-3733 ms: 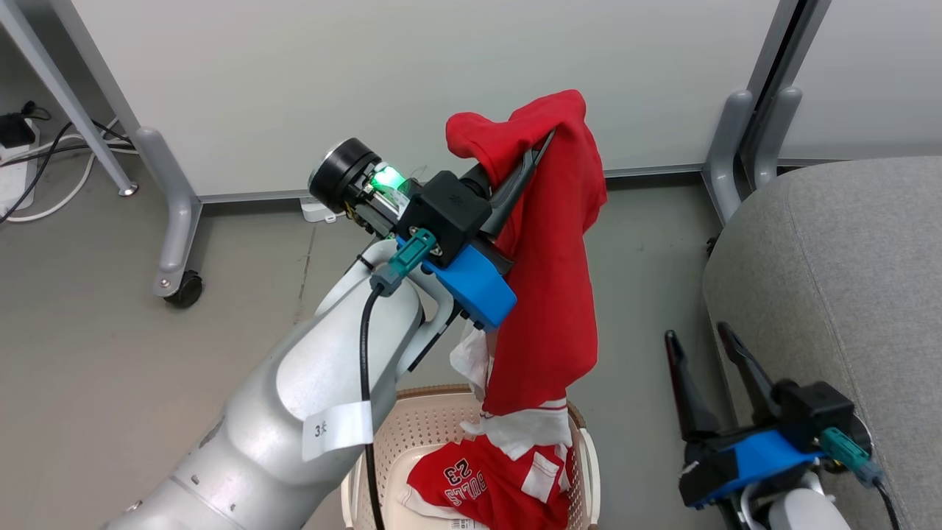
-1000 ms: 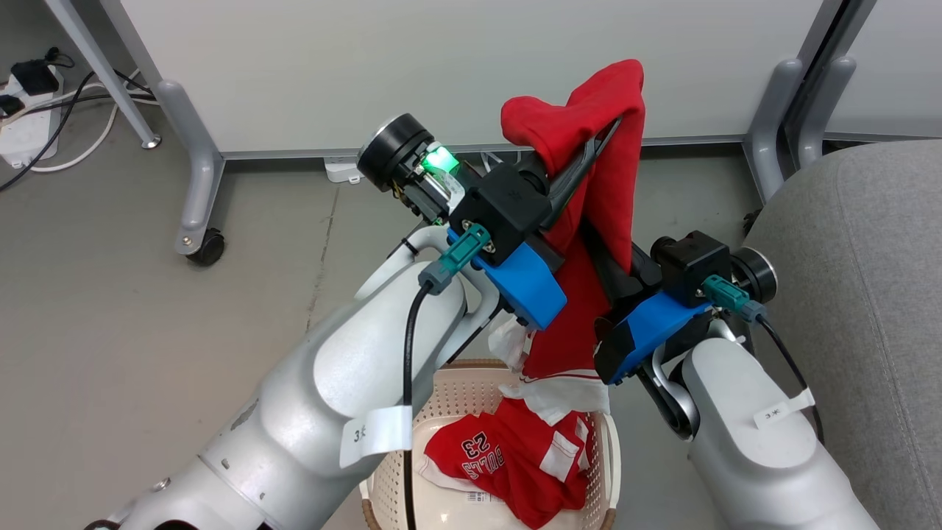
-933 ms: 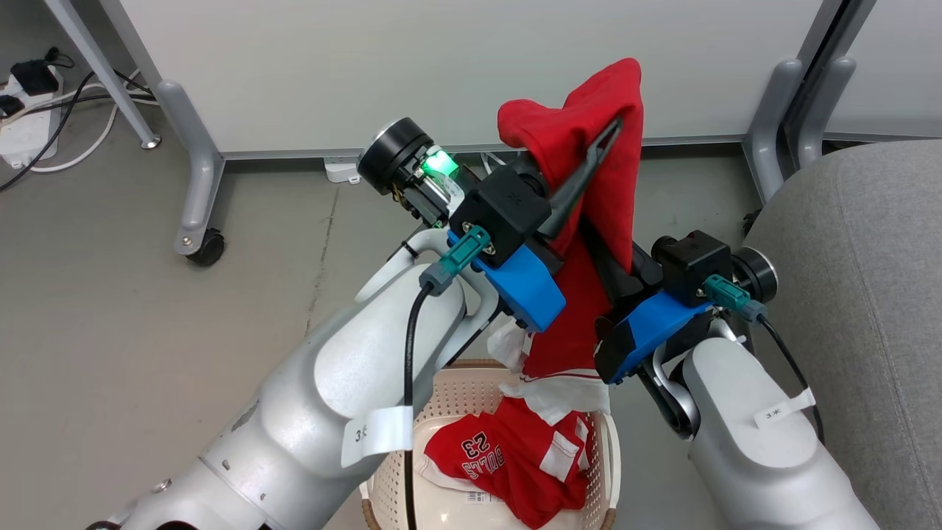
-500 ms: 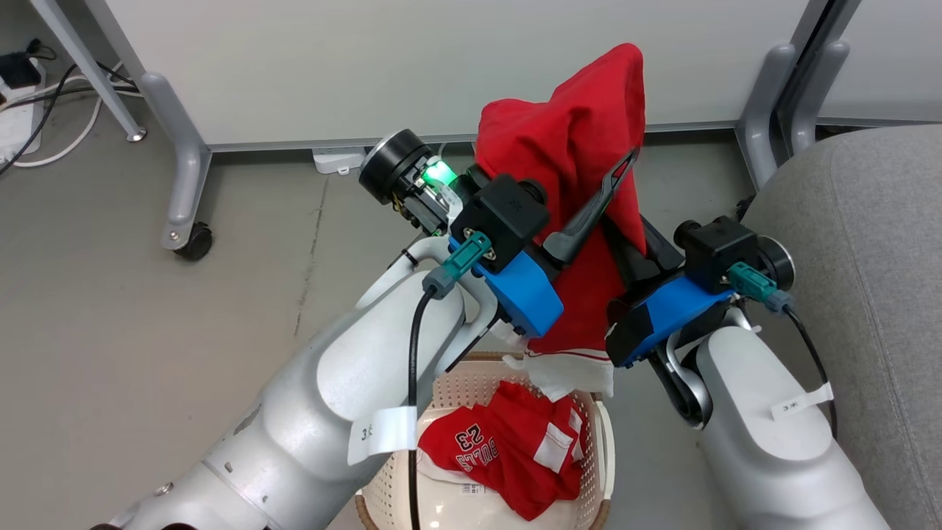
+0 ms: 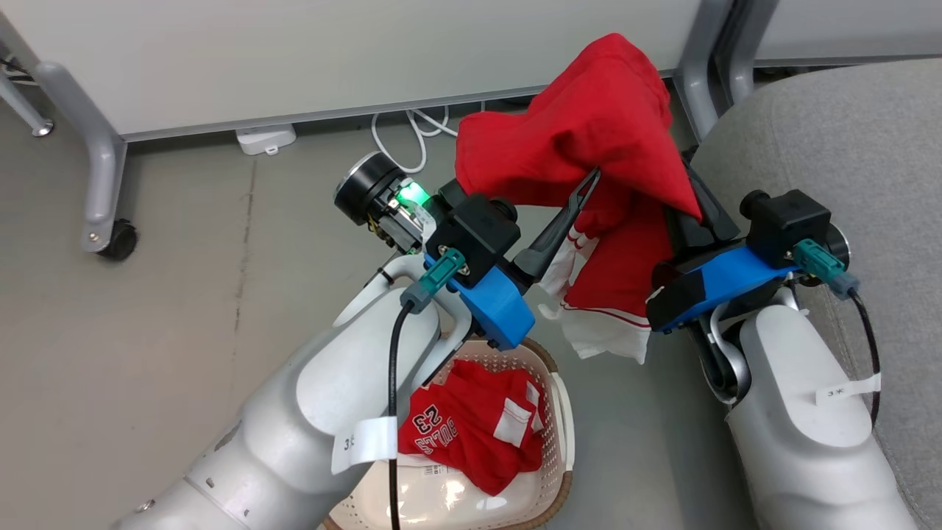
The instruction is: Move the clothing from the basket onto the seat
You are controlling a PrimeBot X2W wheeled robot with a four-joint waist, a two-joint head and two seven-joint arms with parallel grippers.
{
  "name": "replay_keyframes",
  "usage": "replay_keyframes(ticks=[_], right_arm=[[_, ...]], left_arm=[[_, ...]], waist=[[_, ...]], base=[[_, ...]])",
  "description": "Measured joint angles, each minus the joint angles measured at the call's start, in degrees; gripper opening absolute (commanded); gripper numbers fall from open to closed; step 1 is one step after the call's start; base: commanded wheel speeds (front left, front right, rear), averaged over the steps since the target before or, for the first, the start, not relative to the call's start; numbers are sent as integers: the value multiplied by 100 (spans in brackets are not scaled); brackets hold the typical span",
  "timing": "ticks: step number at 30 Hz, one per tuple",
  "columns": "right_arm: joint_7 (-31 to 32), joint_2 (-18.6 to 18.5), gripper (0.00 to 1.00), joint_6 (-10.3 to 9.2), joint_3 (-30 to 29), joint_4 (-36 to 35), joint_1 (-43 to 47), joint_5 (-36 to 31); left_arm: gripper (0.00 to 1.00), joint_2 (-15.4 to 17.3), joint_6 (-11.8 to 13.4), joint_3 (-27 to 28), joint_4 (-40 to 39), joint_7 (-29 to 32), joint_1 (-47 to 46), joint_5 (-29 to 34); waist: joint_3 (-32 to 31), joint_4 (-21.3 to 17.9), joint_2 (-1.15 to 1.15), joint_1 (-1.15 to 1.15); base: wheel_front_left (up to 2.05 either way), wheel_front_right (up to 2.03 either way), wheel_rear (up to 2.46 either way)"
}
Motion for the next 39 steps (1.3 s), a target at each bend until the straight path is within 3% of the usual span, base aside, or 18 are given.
replay_keyframes(ticks=[21, 39], right_arm=[[0, 0, 0, 0, -1312, -684, 349, -215], [0, 1, 0, 0, -2136, -1196, 1299, -215]], left_arm=[[100, 319, 24, -102, -138, 0, 147, 116], [100, 509, 47, -278, -446, 0, 424, 247]], waist=[[544, -1022, 0, 0], [726, -1807, 0, 0]], base=[[0, 0, 0], [0, 0, 0]])
